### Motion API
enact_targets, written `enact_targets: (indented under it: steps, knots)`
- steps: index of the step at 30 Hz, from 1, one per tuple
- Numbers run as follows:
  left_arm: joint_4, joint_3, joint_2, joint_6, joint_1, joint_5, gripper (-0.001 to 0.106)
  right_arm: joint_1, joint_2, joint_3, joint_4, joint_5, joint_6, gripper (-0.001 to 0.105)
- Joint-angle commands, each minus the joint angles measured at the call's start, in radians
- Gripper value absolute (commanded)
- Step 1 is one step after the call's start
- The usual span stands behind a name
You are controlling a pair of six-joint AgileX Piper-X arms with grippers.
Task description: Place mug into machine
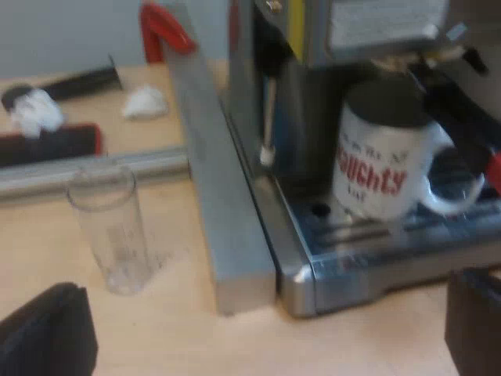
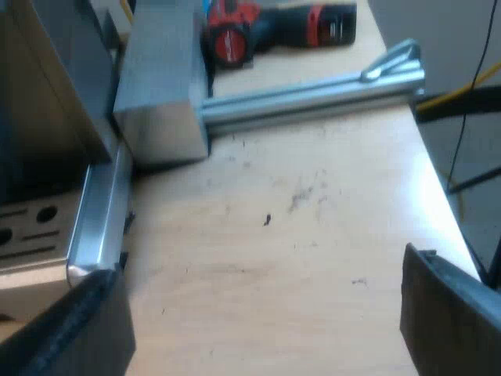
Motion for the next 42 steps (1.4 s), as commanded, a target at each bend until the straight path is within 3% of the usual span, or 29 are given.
enact_targets:
  steps: [1,4,6,10,42]
  knots:
    - [-0.049,0.022,-0.140,-0.007,-0.002,-0.018,0.093,-0.001,-0.046,0.031,-0.029,-0.008,-0.012,0.072]
    - [-0.074,0.070,-0.140,-0.004,-0.002,-0.022,0.093,-0.001,-0.046,0.048,-0.027,-0.008,-0.014,0.072]
    - [-0.064,0.101,-0.140,-0.004,-0.002,-0.045,0.093,-0.001,-0.046,0.120,-0.026,-0.008,-0.020,0.072]
    - [-0.066,0.112,-0.140,-0.004,-0.002,-0.061,0.093,-0.001,-0.046,0.177,-0.010,-0.008,-0.020,0.072]
    - [-0.068,0.114,-0.140,0.014,-0.002,-0.061,0.093,-0.001,-0.044,0.183,-0.023,0.000,-0.020,0.072]
